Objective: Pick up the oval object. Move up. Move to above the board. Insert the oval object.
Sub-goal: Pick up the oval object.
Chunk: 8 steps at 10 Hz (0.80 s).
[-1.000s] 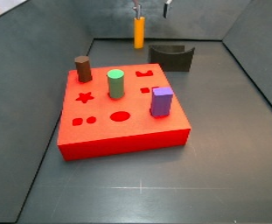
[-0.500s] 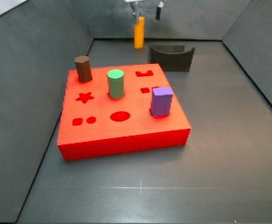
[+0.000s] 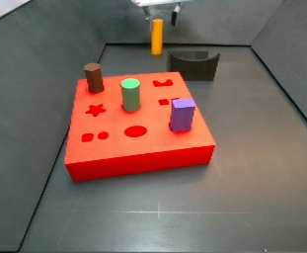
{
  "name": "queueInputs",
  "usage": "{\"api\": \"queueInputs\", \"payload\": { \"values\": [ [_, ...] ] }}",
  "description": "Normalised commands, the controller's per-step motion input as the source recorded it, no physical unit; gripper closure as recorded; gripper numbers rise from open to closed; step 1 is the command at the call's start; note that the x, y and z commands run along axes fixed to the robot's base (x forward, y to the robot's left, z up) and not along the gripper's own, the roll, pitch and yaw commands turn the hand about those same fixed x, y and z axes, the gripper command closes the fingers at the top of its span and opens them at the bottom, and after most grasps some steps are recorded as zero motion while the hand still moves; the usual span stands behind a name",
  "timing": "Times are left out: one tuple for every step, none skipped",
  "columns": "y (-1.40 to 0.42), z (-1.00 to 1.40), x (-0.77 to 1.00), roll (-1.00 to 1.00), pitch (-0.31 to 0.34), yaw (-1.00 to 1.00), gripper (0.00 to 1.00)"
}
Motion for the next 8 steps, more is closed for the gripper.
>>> {"api": "queueInputs", "payload": {
  "values": [
    [0.08,-0.18,-0.22,-0.08,-0.034,-0.5,0.0],
    [0.01,-0.11,-0.16,-0.1,-0.09,-0.29,0.0],
    [0.0,-0.1,-0.01,-0.08,-0.107,0.0,0.0],
    [0.0,-0.1,0.0,-0.03,-0.081,0.05,0.0],
    [-0.02,-0.07,0.0,0.0,-0.066,0.0,0.0],
    [-0.04,-0.1,0.0,0.0,-0.069,0.05,0.0],
    [-0.05,-0.06,-0.03,0.0,-0.08,0.09,0.0],
    [-0.05,-0.02,0.0,0.0,-0.044,0.09,0.0]
  ]
}}
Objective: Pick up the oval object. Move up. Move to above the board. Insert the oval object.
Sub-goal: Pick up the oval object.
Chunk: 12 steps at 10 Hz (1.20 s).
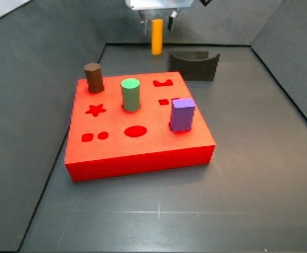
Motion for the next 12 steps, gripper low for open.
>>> {"api": "queueInputs", "payload": {
  "values": [
    [-0.05,-0.02,0.0,0.0,-0.037,0.08,0.0],
    [-0.11,-0.08,0.0,0.0,-0.05,0.09,0.0],
    [-0.02,-0.07,0.0,0.0,-0.06,0.05,0.0],
    [0.0,-0.04,0.0,0.0,-0.05,0.02,0.0],
    [0.0,-0.03,0.0,0.0,-0.057,0.01,0.0],
    [0.0,0.0,0.0,0.0,0.0,0.0,1.0],
    [0.0,0.0,0.0,0.0,0.0,0.0,1.0],
    [0.0,0.0,0.0,0.0,0.0,0.0,1.0],
    [0.0,0.0,0.0,0.0,0.0,0.0,1.0],
    [0.0,0.0,0.0,0.0,0.0,0.0,1.0],
    [0.0,0.0,0.0,0.0,0.0,0.0,1.0],
    [0.0,0.0,0.0,0.0,0.0,0.0,1.0]
  ]
}}
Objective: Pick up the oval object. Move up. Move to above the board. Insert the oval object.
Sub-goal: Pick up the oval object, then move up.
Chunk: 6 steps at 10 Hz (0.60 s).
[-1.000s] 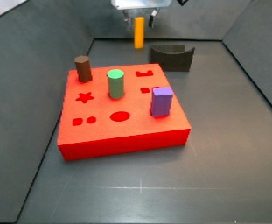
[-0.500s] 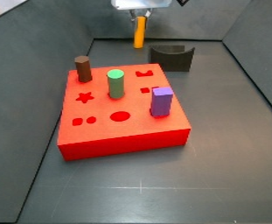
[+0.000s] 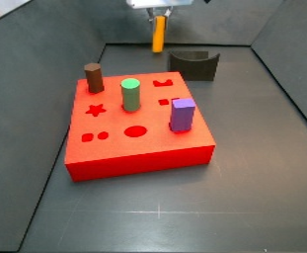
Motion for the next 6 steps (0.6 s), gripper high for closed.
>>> {"api": "queueInputs", "payload": {
  "values": [
    [0.0,0.0,0.0,0.0,0.0,0.0,1.0],
    [0.0,0.0,0.0,0.0,0.0,0.0,1.0],
    [0.0,0.0,0.0,0.0,0.0,0.0,1.0],
    [0.0,0.0,0.0,0.0,0.0,0.0,1.0],
    [0.0,0.83,0.0,0.0,0.0,0.0,1.0],
    [-0.06,0.83,-0.03,-0.01,0.009,0.02,1.0]
  ]
}}
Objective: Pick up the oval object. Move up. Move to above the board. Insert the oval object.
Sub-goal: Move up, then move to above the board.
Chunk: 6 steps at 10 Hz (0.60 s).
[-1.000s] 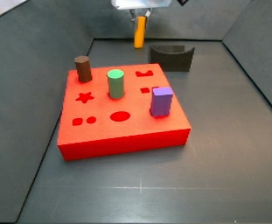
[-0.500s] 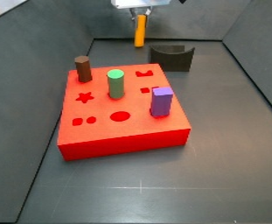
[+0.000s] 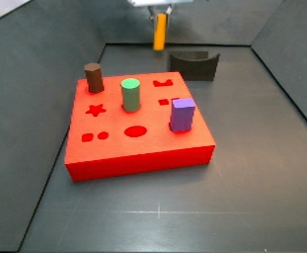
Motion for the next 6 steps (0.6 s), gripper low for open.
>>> {"api": "queueInputs", "payload": {
  "values": [
    [-0.05,0.66,-0.05,0.02,0.024,0.02,1.0],
    [-0.03,0.49,-0.04,0.05,0.032,0.01,1.0],
    [-0.03,0.39,-0.04,0.06,0.042,0.01,1.0],
    [-0.02,1.0,0.23,0.11,0.107,-0.11,1.0],
    [-0.02,1.0,0.24,0.1,0.141,-0.1,1.0],
    [-0.02,1.0,0.23,0.09,0.168,-0.06,1.0]
  ]
}}
